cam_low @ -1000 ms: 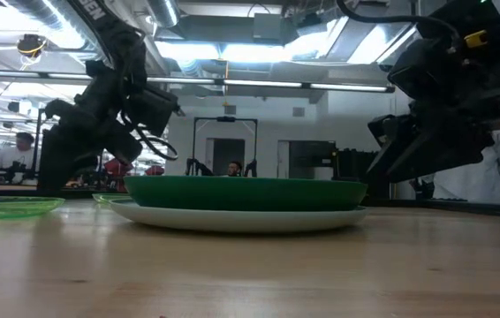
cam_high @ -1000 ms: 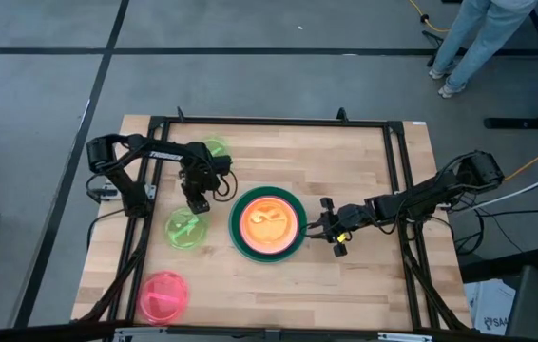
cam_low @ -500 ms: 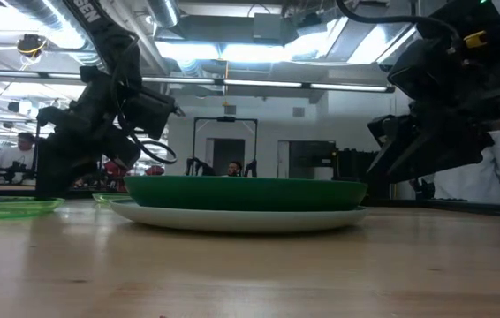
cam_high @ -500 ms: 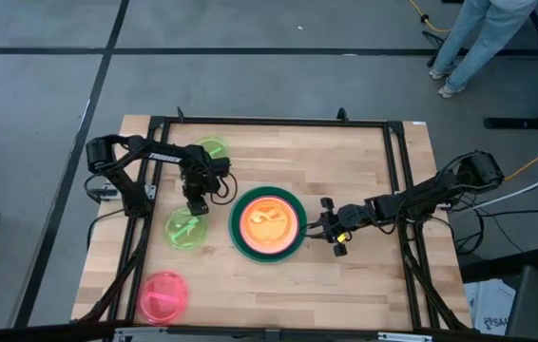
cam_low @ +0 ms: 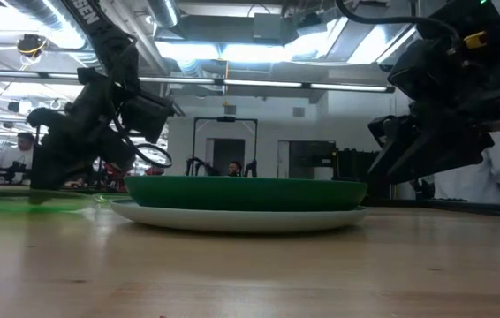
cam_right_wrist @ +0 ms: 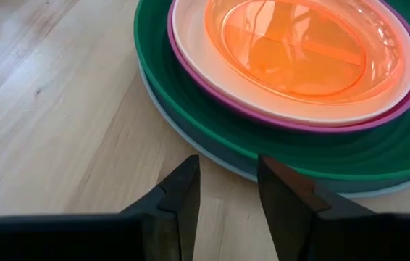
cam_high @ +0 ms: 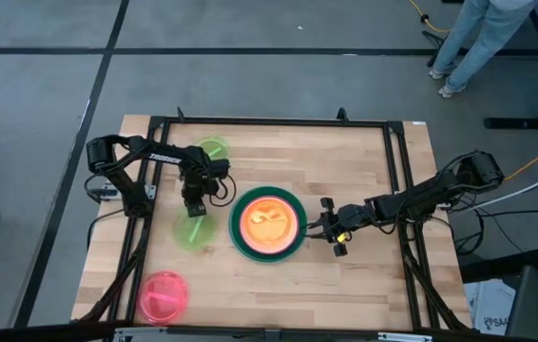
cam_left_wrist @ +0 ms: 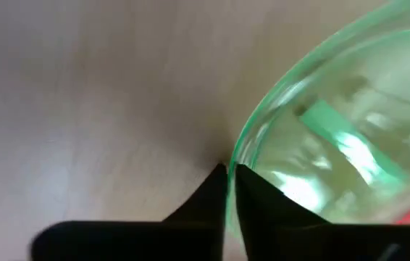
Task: Stack plastic plates
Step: Stack the bottom light green plate on top of the orange plate
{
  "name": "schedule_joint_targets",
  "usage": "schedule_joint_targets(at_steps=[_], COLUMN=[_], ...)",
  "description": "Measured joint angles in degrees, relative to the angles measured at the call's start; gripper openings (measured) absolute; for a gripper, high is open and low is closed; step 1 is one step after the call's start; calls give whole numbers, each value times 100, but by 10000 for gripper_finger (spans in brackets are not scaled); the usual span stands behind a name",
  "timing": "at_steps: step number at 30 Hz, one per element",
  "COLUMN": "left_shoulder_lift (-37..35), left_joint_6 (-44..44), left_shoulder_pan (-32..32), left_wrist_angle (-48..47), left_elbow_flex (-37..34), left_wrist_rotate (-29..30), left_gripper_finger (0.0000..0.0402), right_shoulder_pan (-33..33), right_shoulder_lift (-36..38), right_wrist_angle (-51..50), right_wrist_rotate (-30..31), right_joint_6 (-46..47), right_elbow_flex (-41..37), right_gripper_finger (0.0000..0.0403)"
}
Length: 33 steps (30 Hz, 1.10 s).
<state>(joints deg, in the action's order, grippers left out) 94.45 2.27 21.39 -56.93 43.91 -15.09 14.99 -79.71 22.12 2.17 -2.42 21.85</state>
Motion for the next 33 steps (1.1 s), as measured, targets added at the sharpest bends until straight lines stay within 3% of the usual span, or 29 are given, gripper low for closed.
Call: schedule_joint_targets(at_steps=[19, 33], left_shoulder_lift=[-112, -1369], left_joint_6=[-74, -1264], left_shoulder_pan=[-243, -773], left_wrist_angle=[-150, -442], left_elbow_flex=[1, 3], left_wrist_rotate=[-64, -134], left_gripper_finger=[1, 0], right_shoulder_pan=[4, -1], right_shoulder_lift=[-1, -1], right_wrist_angle=[-97, -120], right_wrist_rotate=[195, 195], right_joint_6=[-2, 44], right_elbow_flex=[2, 4], right_gripper_finger=[131, 131])
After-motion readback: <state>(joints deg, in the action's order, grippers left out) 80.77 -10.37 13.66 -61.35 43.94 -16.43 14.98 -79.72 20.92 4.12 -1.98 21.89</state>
